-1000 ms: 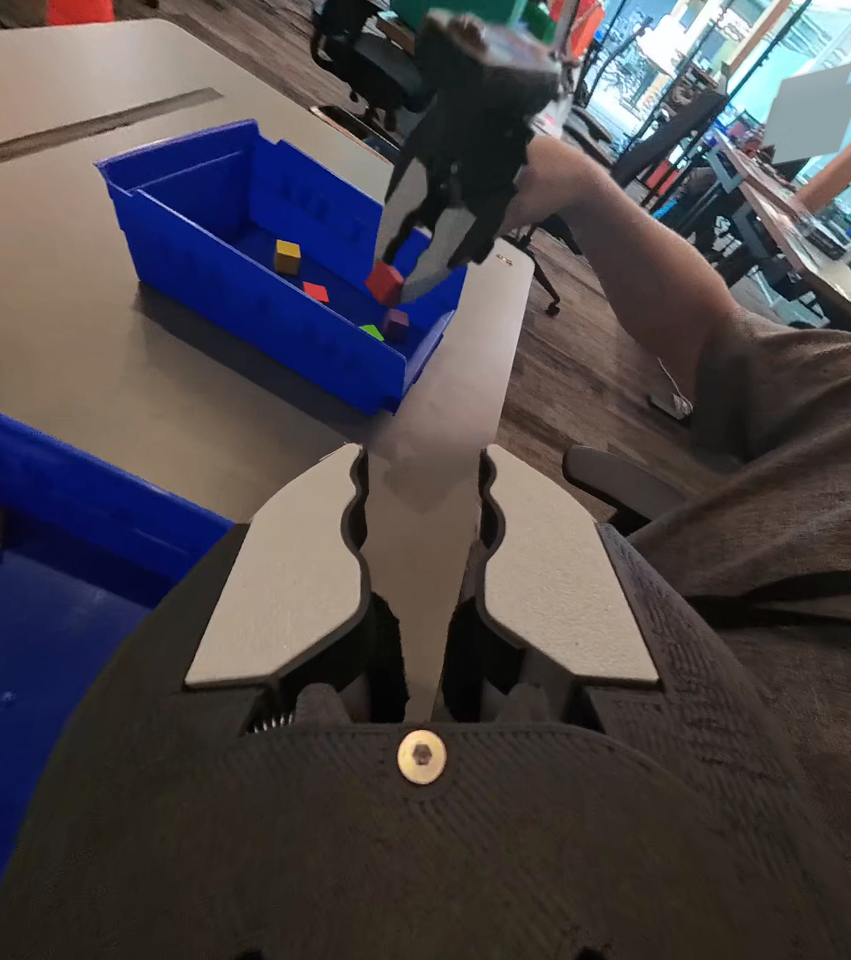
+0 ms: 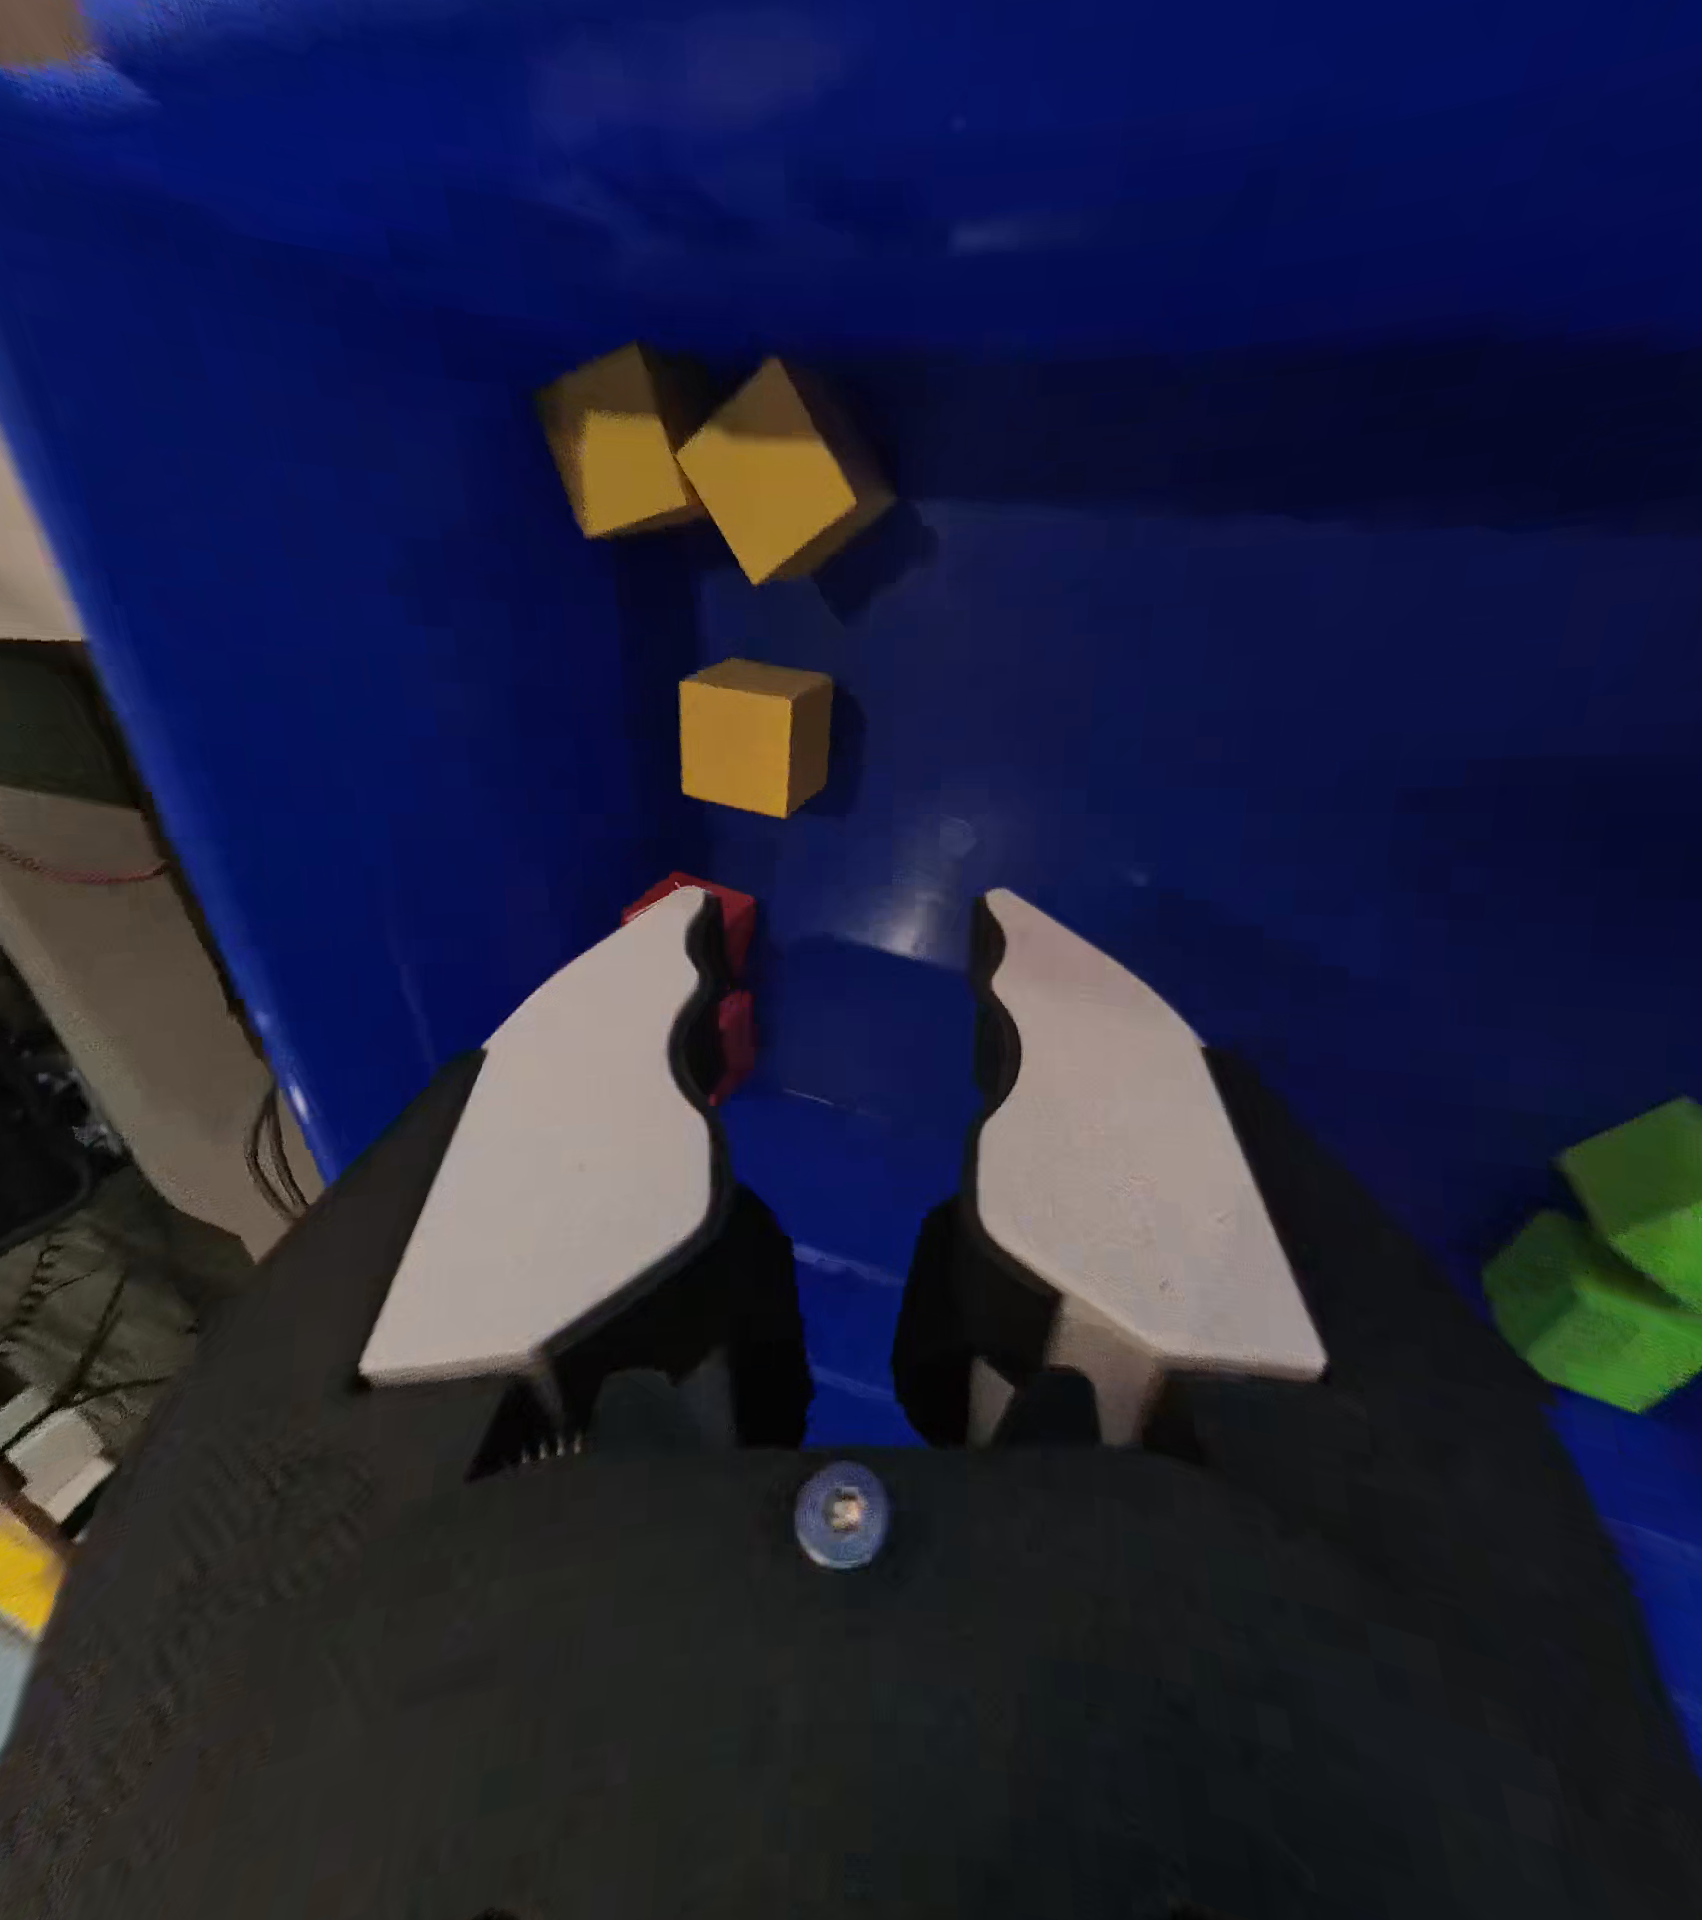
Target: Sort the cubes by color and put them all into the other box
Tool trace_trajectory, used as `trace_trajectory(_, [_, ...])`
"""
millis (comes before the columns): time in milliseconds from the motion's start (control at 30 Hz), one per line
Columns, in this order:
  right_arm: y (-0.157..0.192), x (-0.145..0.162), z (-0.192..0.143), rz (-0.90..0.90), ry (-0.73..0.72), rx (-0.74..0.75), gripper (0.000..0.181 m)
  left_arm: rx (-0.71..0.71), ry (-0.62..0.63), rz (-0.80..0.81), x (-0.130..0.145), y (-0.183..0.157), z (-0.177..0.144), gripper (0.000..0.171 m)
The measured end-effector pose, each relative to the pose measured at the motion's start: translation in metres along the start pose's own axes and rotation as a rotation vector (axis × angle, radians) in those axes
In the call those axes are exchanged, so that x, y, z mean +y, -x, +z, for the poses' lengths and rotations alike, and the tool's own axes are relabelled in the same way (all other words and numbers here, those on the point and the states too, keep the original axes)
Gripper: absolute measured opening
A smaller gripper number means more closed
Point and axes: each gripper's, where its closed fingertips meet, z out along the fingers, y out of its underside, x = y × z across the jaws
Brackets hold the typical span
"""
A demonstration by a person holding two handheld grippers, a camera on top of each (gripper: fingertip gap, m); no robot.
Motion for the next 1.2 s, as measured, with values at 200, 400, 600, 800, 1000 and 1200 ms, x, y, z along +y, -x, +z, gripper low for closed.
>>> trace_trajectory(200, [0.026,0.005,-0.012,-0.045,-0.032,0.037,0.059,0.094,0.041,0.045,-0.004,0.016,0.031,0.046])
trace_trajectory(400, [0.037,0.003,-0.011,-0.071,-0.056,0.029,0.058,0.144,0.045,0.044,-0.009,0.016,0.049,0.046])
trace_trajectory(600, [0.039,-0.004,-0.006,-0.087,-0.073,0.020,0.057,0.167,0.069,0.030,-0.006,0.016,0.049,0.029])
trace_trajectory(800, [0.049,-0.034,-0.009,-0.182,-0.189,0.069,0.056,0.249,-0.246,-0.196,-0.031,0.004,-0.007,0.030])
trace_trajectory(1000, [0.081,-0.125,-0.027,-0.389,-0.640,0.220,0.056,0.865,-1.014,-0.525,-0.094,-0.043,-0.156,0.029])
trace_trajectory(1200, [0.109,-0.197,-0.063,-0.502,-0.934,0.368,0.048,1.253,-1.218,-0.664,-0.119,-0.084,-0.217,0.029])
